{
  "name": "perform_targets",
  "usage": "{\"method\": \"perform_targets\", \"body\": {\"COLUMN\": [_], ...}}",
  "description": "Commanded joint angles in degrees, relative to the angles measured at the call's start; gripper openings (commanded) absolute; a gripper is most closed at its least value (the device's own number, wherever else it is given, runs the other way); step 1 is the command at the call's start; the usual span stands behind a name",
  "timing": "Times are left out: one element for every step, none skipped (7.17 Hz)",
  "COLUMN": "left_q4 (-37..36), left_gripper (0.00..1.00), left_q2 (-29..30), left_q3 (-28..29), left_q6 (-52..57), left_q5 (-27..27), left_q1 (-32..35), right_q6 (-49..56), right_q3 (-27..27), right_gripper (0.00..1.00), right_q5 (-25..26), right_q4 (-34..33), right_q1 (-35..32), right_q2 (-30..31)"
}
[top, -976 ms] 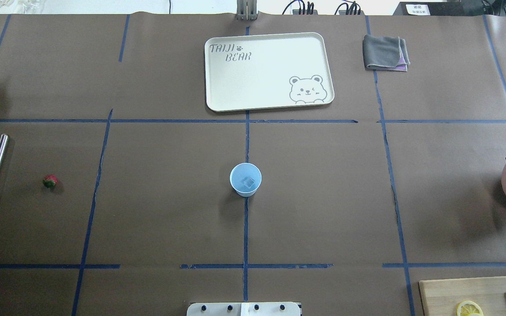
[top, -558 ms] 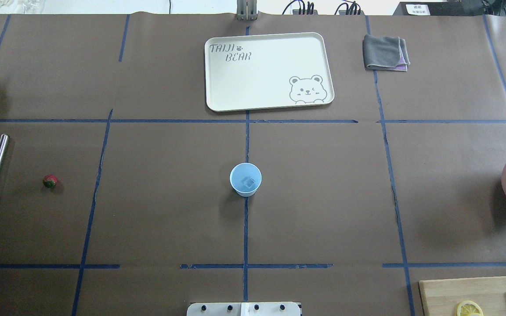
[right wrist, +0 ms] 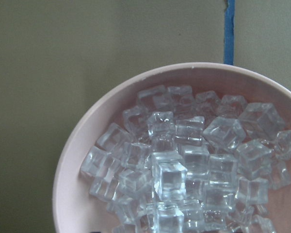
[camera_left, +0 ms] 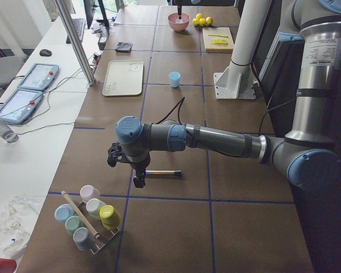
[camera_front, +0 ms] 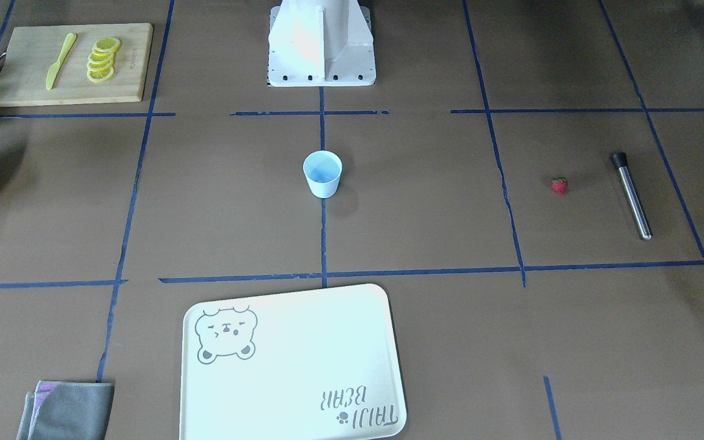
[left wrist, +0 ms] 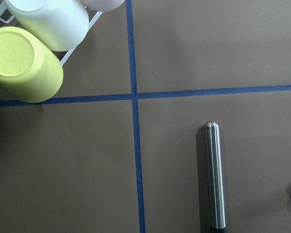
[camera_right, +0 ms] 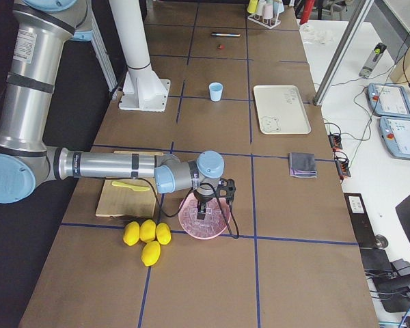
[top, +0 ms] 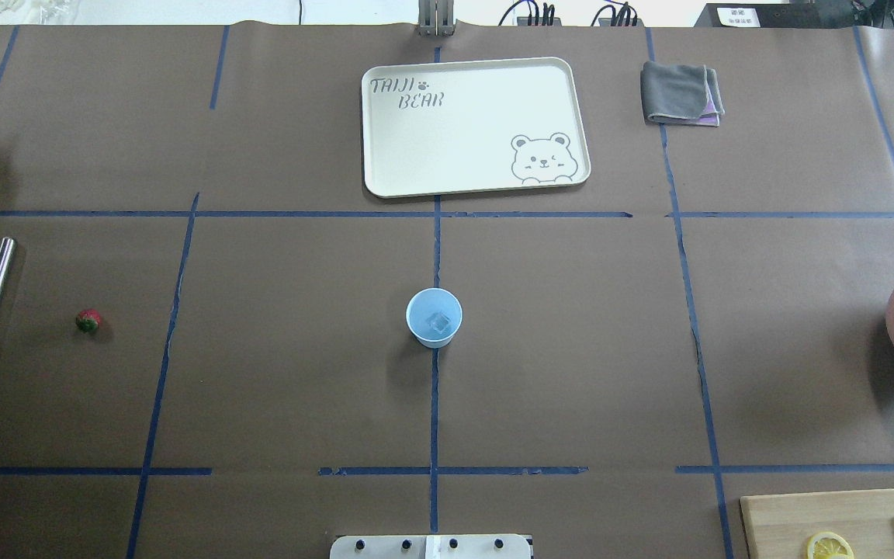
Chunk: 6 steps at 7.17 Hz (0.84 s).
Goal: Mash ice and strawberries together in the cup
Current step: 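Grasp another ice cube from the bowl with the right gripper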
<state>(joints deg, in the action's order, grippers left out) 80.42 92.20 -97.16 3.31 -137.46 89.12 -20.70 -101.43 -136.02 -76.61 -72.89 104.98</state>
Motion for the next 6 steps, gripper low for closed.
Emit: {"method": "perform_targets", "body": {"left_q4": [0.0,0.0,0.0,0.0,0.0,0.0], "left_gripper": [1.0,1.0,1.0,1.0,1.0,1.0], "left_q2": [0.0,0.0,0.0,0.0,-0.09,-0.09], "left_q3": [-0.04,-0.04,-0.04,-0.04,-0.04,-0.04], "left_q6": [0.03,0.03,0.03,0.12,0.12,0.12], "left_q5": [0.0,0.0,0.0,0.0,0.0,0.0], "left_q1": [0.0,0.0,0.0,0.0,0.0,0.0], "right_q6": [0.13,0.22,0.22,0.05,0.13,0.22], "right_q3": [1.67,1.67,1.67,1.76,1.76,1.76], "right_gripper": [0.91,0.9,0.89,0.87,0.86,0.8], "right_q5": [0.06,0.06,-0.12,-0.03,0.06,0.06], "right_q4": [0.23,0.32,0.32,0.23,0.23,0.23], "right_q1": [0.38,0.38,0.99,2.12,2.92,3.01], "right_q2": [-0.56,-0.56,-0.56,-0.56,-0.65,-0.65]}}
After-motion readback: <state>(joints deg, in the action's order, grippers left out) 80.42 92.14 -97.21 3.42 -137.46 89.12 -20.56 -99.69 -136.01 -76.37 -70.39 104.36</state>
